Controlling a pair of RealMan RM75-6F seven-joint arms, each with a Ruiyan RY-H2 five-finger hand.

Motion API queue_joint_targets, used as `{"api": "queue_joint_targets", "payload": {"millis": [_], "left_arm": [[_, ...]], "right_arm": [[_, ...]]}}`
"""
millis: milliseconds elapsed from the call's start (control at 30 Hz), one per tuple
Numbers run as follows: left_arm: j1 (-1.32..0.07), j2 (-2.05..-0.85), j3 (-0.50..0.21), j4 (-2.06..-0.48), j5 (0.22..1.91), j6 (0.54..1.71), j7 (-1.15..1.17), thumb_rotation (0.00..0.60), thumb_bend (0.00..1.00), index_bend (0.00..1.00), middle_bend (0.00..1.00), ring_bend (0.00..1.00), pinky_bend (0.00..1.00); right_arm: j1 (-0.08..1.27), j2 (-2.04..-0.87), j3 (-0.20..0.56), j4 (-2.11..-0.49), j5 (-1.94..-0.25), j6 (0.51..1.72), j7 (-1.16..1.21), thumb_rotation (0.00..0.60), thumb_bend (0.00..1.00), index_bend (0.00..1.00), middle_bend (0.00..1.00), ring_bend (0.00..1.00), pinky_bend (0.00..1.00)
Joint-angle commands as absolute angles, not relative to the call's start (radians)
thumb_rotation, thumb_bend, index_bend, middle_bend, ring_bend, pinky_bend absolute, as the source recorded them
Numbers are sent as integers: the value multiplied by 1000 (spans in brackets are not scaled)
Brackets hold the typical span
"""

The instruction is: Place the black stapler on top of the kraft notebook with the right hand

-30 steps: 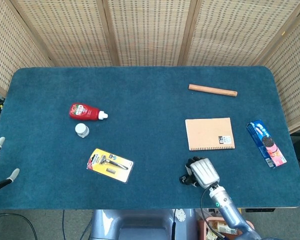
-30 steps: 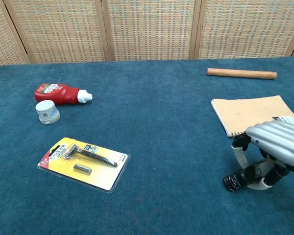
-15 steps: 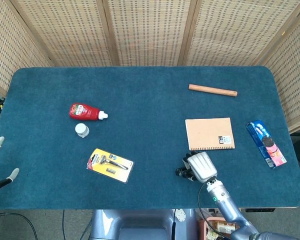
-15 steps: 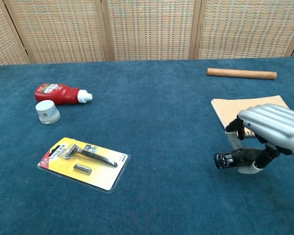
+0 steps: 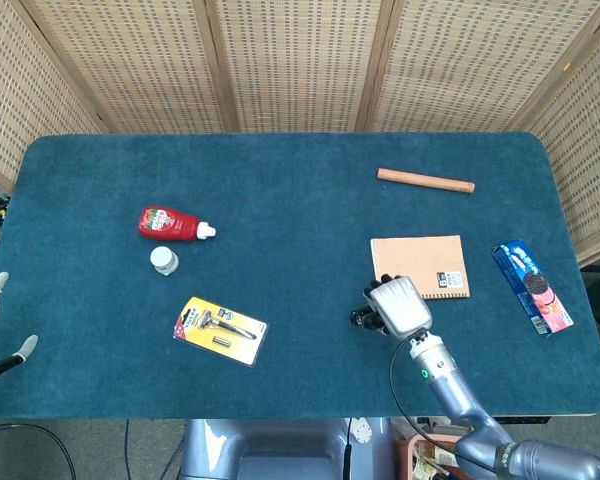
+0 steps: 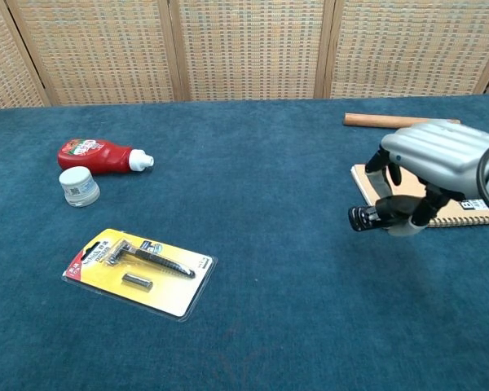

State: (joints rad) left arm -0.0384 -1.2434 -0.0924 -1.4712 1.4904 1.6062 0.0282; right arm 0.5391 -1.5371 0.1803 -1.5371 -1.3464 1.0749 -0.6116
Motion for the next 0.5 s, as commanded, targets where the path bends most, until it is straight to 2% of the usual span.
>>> {"api": "queue_joint_targets", "payload": {"millis": [33, 233, 500], "left_arm": [[-39, -1244, -94, -1470, 1487, 1604, 28, 600, 209, 35, 0, 0, 0], [-41, -1249, -94, -1467, 1481, 1598, 41, 600, 209, 35, 0, 0, 0], [-43, -1255, -96, -1462, 1478, 1599, 53, 600, 209, 34, 0, 0, 0]], "right_arm": [[584, -1514, 218, -1549, -1297, 1048, -690, 600, 74, 720, 536, 466, 636], [662, -1519, 262, -1473, -1161, 966, -785, 600, 73, 720, 536, 466, 636], [749, -1556, 270, -1316, -1053, 901, -850, 600, 73, 720, 537, 466, 636]]}}
